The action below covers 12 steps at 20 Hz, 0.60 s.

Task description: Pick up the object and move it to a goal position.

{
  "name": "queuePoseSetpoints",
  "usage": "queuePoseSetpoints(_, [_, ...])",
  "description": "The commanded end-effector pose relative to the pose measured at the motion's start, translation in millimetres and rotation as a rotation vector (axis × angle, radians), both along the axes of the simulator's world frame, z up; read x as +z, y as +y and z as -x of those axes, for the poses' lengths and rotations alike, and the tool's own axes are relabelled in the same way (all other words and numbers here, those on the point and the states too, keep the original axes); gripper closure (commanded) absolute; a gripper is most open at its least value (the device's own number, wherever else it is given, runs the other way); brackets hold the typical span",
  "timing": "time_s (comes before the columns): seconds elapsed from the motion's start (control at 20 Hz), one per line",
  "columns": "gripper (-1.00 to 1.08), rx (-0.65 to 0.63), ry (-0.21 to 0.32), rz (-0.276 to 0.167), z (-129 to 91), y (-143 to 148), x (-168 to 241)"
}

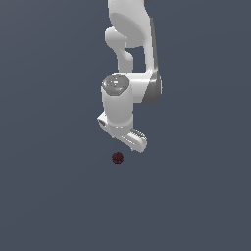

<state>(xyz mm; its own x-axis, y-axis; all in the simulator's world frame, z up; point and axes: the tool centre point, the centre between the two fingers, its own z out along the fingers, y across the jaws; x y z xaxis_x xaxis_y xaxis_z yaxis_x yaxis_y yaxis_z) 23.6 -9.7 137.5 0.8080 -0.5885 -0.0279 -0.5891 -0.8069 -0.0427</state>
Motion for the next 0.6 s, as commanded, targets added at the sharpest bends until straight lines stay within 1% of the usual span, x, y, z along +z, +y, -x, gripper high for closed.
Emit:
queuePoseSetpoints(0.0, [-0.92, -0.076, 0.005, 0.004, -2.7, -3.3, -7.8])
queuePoseSetpoints(0.55, [-0.92, -0.389, 0.017, 0.029, -12.8, -17.9, -40.0])
